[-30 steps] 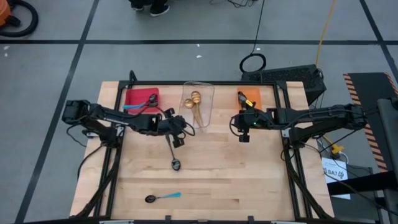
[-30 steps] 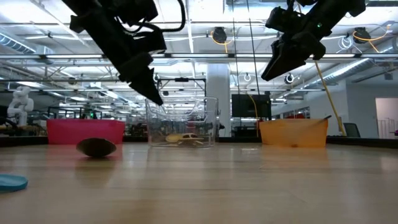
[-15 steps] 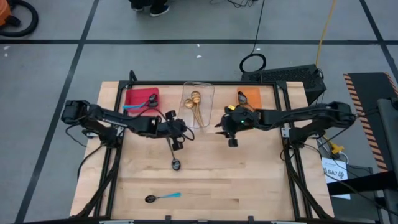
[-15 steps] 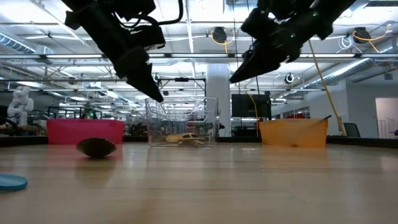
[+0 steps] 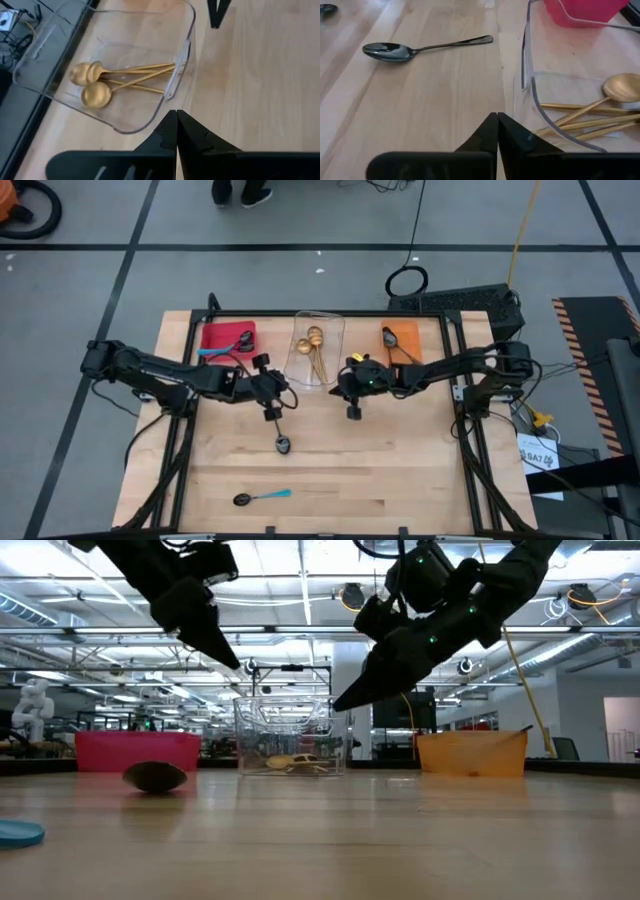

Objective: Sort silverware by color (type)
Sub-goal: Adjust the transparent bin, then put the black spoon into the orange bin

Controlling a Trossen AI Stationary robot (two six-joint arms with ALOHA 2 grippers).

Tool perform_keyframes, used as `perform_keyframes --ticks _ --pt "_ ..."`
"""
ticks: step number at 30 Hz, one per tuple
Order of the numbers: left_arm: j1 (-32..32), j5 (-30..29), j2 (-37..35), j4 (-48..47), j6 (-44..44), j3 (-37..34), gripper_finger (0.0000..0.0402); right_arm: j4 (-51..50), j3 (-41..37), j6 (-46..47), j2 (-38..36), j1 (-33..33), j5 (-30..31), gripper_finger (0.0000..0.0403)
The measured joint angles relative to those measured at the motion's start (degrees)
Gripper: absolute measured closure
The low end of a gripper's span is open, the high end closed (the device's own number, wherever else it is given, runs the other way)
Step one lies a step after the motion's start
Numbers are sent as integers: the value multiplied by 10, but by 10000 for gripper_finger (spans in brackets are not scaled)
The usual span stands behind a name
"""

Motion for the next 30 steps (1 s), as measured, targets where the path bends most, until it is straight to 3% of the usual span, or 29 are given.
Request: perform_keyframes --ticks 7,15,21,30 --pt "-14 -13 -7 -16 -13 0 399 9 0 -1 7 -9 90 397" --pt "-17 -14 -3 -43 -41 0 398 -19 0 -18 6 -40 118 400" --pt "-15 -14 -3 -102 -73 0 398 -43 0 -38 5 -45 116 399" --pt "-18 4 2 -159 -106 -1 398 -93 0 -45 5 -45 54 399"
